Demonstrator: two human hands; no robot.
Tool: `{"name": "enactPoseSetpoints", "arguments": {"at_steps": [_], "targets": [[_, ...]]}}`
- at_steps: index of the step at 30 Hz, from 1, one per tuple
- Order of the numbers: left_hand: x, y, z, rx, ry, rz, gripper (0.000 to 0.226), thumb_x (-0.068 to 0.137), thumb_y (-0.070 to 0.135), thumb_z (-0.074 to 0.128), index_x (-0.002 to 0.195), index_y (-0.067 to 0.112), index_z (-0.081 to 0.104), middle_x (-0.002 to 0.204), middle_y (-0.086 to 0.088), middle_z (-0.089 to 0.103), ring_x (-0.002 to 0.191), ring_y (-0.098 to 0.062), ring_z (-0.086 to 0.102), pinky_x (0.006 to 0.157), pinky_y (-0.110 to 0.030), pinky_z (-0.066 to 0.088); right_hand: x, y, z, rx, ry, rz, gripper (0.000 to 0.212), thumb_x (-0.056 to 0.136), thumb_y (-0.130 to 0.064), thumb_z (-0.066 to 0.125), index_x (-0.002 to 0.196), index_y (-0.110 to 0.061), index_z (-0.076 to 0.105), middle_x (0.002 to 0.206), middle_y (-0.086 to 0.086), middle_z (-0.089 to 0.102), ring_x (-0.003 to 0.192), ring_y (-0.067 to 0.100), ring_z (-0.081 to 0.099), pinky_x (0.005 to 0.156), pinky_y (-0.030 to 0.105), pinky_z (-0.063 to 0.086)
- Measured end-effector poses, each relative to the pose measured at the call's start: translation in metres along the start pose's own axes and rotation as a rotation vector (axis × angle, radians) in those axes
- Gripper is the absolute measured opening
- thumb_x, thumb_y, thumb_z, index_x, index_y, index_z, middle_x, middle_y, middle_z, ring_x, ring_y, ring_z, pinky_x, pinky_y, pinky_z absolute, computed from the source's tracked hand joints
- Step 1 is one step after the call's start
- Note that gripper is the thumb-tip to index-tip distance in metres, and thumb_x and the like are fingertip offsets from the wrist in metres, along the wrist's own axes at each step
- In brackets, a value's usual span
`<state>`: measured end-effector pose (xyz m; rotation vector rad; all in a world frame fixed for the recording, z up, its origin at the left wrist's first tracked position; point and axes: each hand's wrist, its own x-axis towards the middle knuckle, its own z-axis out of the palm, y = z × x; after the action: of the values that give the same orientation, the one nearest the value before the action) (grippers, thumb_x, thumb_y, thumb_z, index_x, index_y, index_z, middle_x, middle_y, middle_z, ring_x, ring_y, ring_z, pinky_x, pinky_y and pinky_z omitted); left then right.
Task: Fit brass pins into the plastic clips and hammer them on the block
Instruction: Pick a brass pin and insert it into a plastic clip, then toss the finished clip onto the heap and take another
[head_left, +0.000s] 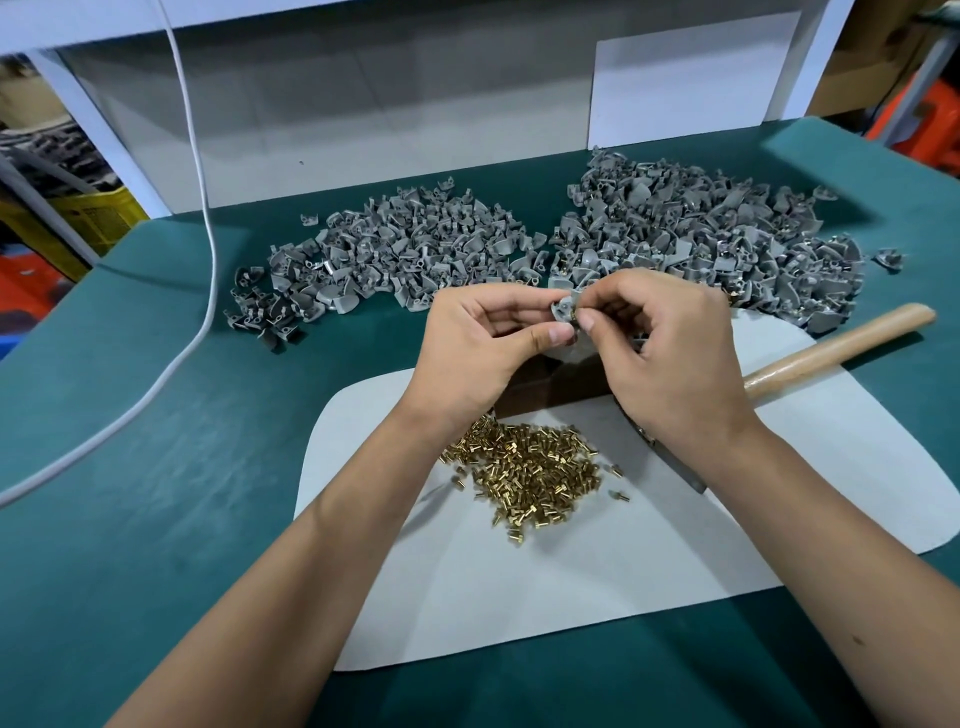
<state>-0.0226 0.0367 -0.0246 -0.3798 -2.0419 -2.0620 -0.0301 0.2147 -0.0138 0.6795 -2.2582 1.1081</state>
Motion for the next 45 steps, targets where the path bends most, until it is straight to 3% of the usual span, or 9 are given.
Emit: {"name": "enactPoseSetpoints", "arguments": {"at_steps": [8,16,20,26,29,33,37,42,45], "targets": [[-0.002,0.001,0.005,0.071,0.058,0.002,0.032,0.076,-0.011,0.081,0.105,0.0,0.076,0.088,-0.011,0.079,0.08,-0.019,0.075,0.081,-0.029,0.062,-0.002,-0.002,0.002,-0.02,-0.011,0.074,0.006,0.089,-0.007,0.072,0.091,-0.009,0.077,0.082,-0.002,0.071,0.073,0.01,0.064,0.07,0.015,0.048],[-0.005,0.005,0.011,0.162,0.055,0.003,0.031,0.077,-0.012,0.08,0.097,0.012,0.077,0.075,0.008,0.076,0.073,-0.006,0.072,0.074,-0.02,0.059,-0.001,-0.004,0.003,-0.086,-0.033,0.119,0.01,0.087,-0.004,0.073,0.091,-0.012,0.077,0.082,-0.004,0.07,0.072,0.008,0.06,0.07,0.003,0.04],[-0.005,0.006,0.01,0.21,0.062,0.002,0.031,0.077,-0.012,0.08,0.101,0.008,0.077,0.081,-0.004,0.077,0.075,-0.01,0.072,0.078,-0.023,0.059,0.0,-0.004,0.003,-0.06,-0.048,0.156,0.01,0.087,-0.006,0.073,0.092,-0.014,0.078,0.083,-0.007,0.07,0.073,0.006,0.062,0.07,0.001,0.042],[-0.008,0.004,0.01,0.463,0.095,0.06,0.016,0.081,0.006,0.084,0.096,0.01,0.079,0.093,0.004,0.077,0.097,-0.011,0.072,0.091,-0.027,0.055,0.012,0.008,-0.028,-0.066,-0.217,0.104,0.003,0.09,-0.02,0.075,0.092,-0.022,0.077,0.082,-0.012,0.071,0.078,-0.001,0.064,0.073,0.01,0.046],[-0.006,0.001,0.006,0.619,0.116,0.049,0.011,0.081,0.013,0.085,0.09,0.018,0.082,0.105,0.01,0.076,0.118,-0.01,0.059,0.108,-0.029,0.043,0.022,0.027,-0.065,-0.194,-0.489,0.09,0.01,0.087,-0.02,0.079,0.083,-0.029,0.076,0.071,-0.019,0.07,0.072,-0.004,0.065,0.066,0.004,0.043],[-0.004,-0.001,0.001,0.6,0.115,-0.026,0.01,0.082,0.014,0.083,0.089,0.021,0.083,0.112,0.007,0.075,0.118,-0.009,0.061,0.109,-0.038,0.044,0.015,0.04,-0.091,-0.288,-0.887,0.172,0.017,0.08,-0.028,0.086,0.087,-0.039,0.074,0.08,-0.022,0.071,0.079,-0.005,0.065,0.069,0.012,0.049],[-0.004,-0.001,0.002,0.538,0.112,-0.066,0.012,0.081,0.012,0.084,0.089,0.02,0.081,0.114,0.005,0.075,0.113,-0.004,0.066,0.106,-0.037,0.05,0.004,0.04,-0.084,-0.294,-0.89,0.166,0.027,0.077,-0.028,0.087,0.098,-0.036,0.072,0.092,-0.015,0.065,0.088,0.005,0.061,0.082,0.032,0.051],[-0.003,-0.001,0.001,0.495,0.11,-0.099,0.009,0.079,0.011,0.085,0.079,0.018,0.079,0.113,0.006,0.075,0.109,-0.001,0.067,0.104,-0.035,0.051,0.011,0.038,-0.094,-0.142,-0.96,0.175,0.018,0.085,-0.016,0.082,0.09,-0.027,0.068,0.085,-0.01,0.07,0.079,0.004,0.064,0.074,0.023,0.05],[-0.002,-0.003,-0.001,0.445,0.101,-0.132,0.008,0.078,0.009,0.086,0.079,0.014,0.08,0.111,0.003,0.076,0.107,-0.001,0.069,0.104,-0.036,0.052,0.021,0.027,-0.101,0.131,-0.814,0.215,0.005,0.091,-0.025,0.069,0.092,-0.02,0.068,0.08,-0.002,0.072,0.067,0.011,0.064,0.066,0.028,0.054]]}}
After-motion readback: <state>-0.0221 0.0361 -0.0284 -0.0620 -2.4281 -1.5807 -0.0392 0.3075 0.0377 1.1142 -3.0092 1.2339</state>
